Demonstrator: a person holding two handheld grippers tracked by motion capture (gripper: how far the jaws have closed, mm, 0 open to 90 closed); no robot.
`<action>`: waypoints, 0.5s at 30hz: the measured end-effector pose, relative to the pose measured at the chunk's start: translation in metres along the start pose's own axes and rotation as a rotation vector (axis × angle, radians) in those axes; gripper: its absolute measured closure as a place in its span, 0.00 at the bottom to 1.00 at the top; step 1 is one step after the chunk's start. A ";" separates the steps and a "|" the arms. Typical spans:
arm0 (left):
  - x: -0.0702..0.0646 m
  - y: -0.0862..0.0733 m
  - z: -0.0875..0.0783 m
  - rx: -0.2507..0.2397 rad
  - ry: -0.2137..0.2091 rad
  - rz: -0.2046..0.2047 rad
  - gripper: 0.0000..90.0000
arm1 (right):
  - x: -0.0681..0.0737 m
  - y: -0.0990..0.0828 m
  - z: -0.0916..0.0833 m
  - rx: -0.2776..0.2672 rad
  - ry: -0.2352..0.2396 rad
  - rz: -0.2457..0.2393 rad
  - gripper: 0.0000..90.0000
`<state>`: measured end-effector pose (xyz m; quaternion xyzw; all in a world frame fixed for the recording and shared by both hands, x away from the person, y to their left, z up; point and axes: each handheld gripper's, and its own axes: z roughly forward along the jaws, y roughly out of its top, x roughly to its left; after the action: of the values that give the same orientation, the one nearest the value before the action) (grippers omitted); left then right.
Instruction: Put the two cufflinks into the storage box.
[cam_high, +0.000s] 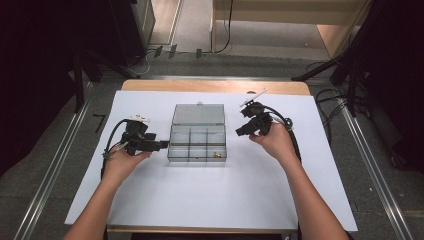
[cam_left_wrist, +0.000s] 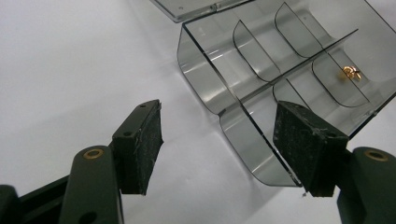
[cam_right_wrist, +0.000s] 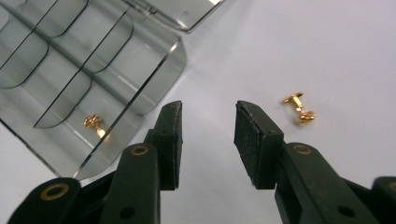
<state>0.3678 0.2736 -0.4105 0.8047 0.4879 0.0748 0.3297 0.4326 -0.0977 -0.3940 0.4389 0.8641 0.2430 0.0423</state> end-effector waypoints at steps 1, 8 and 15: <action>0.000 0.001 0.001 -0.002 0.000 -0.002 0.38 | -0.002 0.001 -0.001 -0.006 -0.004 0.003 0.71; -0.002 0.003 0.007 0.013 -0.002 0.012 0.38 | -0.013 0.008 0.003 0.007 -0.037 0.020 0.71; -0.003 0.001 0.005 0.005 0.002 0.013 0.38 | -0.026 0.008 0.012 0.029 -0.058 0.028 0.71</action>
<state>0.3696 0.2687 -0.4127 0.8085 0.4835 0.0765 0.3266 0.4577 -0.1093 -0.4045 0.4583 0.8597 0.2183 0.0575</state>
